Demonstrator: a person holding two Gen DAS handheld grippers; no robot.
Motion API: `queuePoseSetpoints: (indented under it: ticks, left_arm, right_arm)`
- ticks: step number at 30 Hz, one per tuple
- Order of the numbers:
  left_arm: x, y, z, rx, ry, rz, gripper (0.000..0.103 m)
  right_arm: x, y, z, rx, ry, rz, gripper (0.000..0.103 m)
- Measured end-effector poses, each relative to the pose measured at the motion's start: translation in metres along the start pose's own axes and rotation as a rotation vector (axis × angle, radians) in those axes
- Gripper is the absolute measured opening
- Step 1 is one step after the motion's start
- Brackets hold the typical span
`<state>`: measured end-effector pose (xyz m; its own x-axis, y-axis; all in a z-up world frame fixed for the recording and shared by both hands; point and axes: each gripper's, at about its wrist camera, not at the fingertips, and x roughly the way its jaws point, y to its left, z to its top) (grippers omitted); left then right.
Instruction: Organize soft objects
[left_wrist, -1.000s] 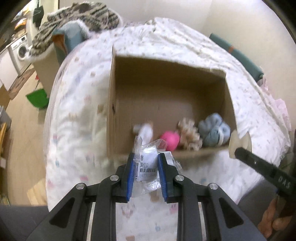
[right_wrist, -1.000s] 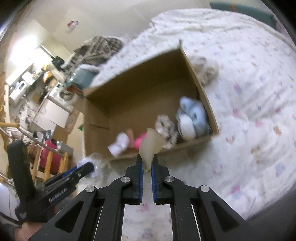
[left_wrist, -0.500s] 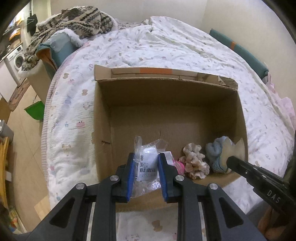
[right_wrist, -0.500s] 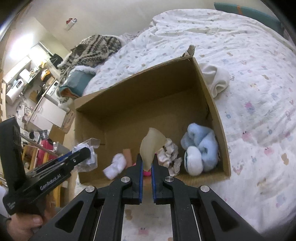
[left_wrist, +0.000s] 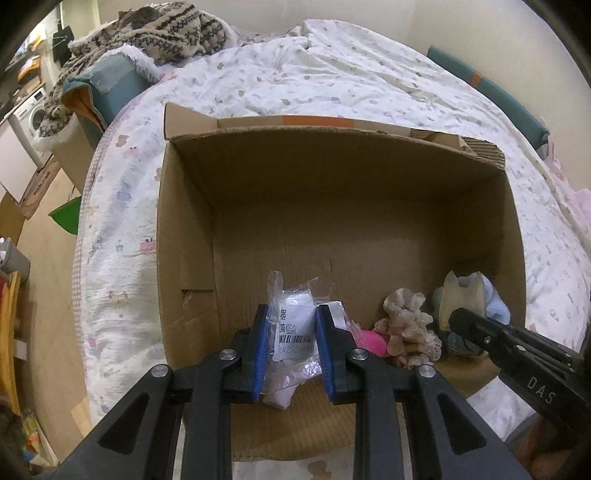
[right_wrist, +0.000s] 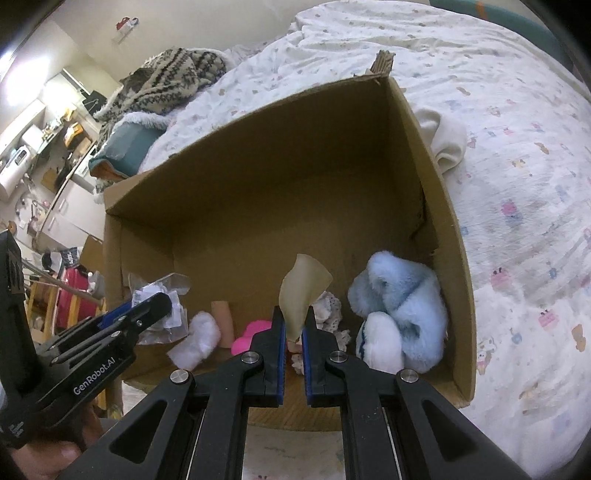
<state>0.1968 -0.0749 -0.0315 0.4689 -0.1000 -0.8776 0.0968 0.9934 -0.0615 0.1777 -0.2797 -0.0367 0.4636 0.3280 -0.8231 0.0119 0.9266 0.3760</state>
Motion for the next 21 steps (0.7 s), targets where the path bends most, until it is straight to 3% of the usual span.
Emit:
queuePoseSetpoints:
  ticks: [11,14,19,21]
  left_arm:
    - [0.004,0.000,-0.003,-0.009,0.008,0.000,0.023]
    - [0.005,-0.002,-0.003,-0.013,0.025,-0.007,0.033]
    - [-0.007,-0.004,-0.004,-0.017,-0.004,0.012,0.060]
    - [-0.012,-0.004,-0.004,-0.021,-0.016,0.015,0.060]
  right_arm:
    - [0.004,-0.001,-0.004,-0.013,0.007,0.016,0.010]
    - [0.000,-0.003,-0.006,-0.014,0.002,0.027,0.010]
    - [-0.007,-0.008,-0.005,0.003,-0.009,0.055,0.013]
    - [-0.012,-0.008,-0.006,0.001,-0.017,0.056,0.016]
